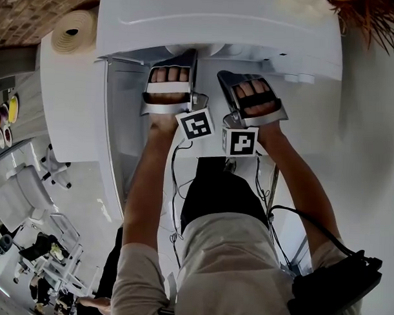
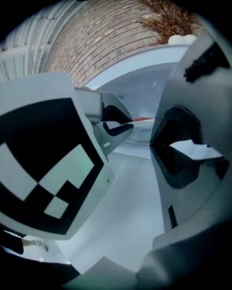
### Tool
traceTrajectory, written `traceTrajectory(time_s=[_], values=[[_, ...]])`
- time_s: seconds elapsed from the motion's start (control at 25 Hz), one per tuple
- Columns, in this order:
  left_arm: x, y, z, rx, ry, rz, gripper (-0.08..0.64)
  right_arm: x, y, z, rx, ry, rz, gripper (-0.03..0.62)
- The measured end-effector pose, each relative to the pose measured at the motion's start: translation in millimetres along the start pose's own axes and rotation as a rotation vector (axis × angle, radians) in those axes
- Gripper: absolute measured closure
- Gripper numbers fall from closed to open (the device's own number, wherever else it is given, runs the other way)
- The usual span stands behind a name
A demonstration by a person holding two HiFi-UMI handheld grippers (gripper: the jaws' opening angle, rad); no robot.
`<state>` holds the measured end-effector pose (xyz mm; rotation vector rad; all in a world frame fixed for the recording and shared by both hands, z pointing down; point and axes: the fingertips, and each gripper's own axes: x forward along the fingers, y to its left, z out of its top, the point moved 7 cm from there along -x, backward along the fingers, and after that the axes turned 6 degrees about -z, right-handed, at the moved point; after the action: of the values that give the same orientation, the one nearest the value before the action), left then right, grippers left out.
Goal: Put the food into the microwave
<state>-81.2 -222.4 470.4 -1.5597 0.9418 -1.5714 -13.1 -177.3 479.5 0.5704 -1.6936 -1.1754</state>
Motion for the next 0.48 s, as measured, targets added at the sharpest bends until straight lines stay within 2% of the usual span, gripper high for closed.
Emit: traceTrajectory(time_s=[0.48], values=[[30, 1, 1, 0.024, -0.014, -0.031, 0.532, 13, -3, -5, 0.000, 0.002, 0.017, 0.584]])
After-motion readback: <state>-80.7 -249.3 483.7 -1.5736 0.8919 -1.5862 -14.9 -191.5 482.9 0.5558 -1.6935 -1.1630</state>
